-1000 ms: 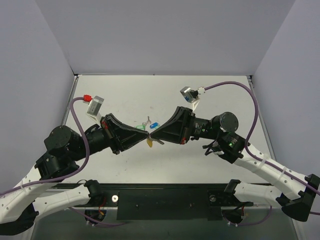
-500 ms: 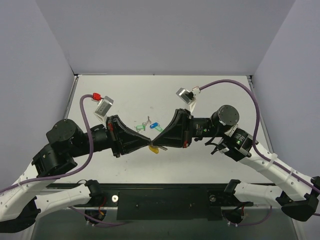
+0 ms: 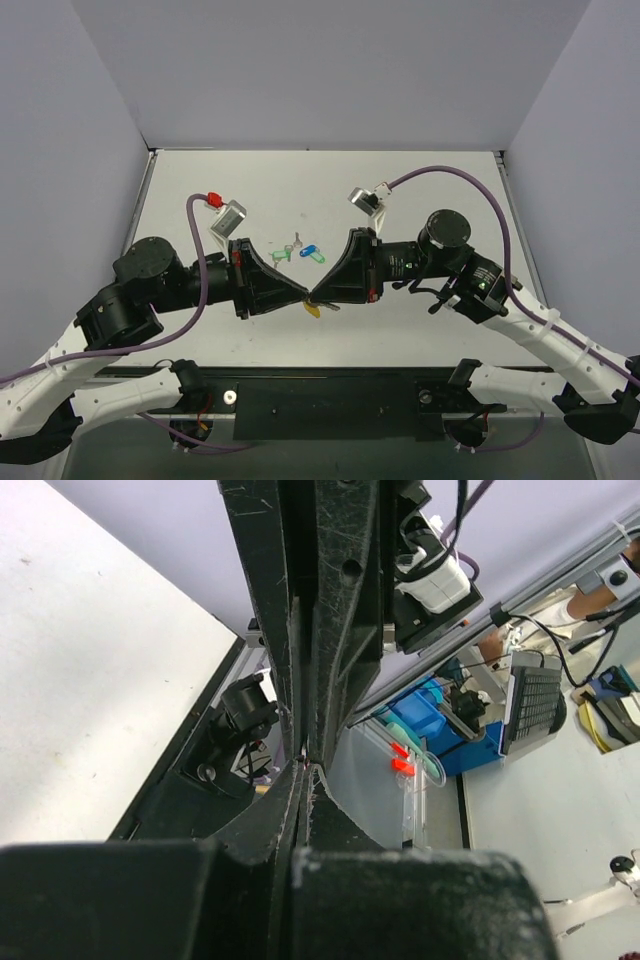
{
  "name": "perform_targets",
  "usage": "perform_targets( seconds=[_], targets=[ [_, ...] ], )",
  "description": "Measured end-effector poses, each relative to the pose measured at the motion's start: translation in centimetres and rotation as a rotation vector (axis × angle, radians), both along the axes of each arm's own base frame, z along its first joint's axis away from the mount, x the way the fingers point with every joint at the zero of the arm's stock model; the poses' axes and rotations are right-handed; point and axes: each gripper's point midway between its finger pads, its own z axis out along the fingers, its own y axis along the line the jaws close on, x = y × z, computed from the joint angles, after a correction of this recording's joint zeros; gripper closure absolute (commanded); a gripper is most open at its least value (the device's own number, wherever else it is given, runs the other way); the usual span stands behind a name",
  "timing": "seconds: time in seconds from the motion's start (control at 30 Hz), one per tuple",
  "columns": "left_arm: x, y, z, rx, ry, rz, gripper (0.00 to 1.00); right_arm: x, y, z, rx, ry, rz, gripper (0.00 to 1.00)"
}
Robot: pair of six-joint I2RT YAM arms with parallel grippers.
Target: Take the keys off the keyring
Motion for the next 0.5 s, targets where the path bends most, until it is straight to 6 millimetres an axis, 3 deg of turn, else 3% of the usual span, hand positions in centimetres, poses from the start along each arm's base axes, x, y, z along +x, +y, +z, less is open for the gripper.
perform_targets(
  seconds=[0.07,0.1,0.2,0.5],
  targets=[
    [0.2,-0.1,-0.2,-0.006,0.009,0.009,1.00,0.2,0.0,-0.2,-0.008,0.003,-0.013,0.71],
    [0.4,-0.2,-0.2,-0.011,0.014,0.015,1.00,0.4,0.1,-0.2,-0.008,0.005,-0.023,0.55],
    [0.9,-0.7,-0.3,-0.022,0.021,0.033,1.00,1.2,0.5,-0.4,0.000,0.023,-0.059,0.39],
    [3.0,-0.7,0.7,-0.072,0.028,0.146,1.00,4.4,1.0,-1.0,0.069,0.116,-0.184,0.38]
  ],
)
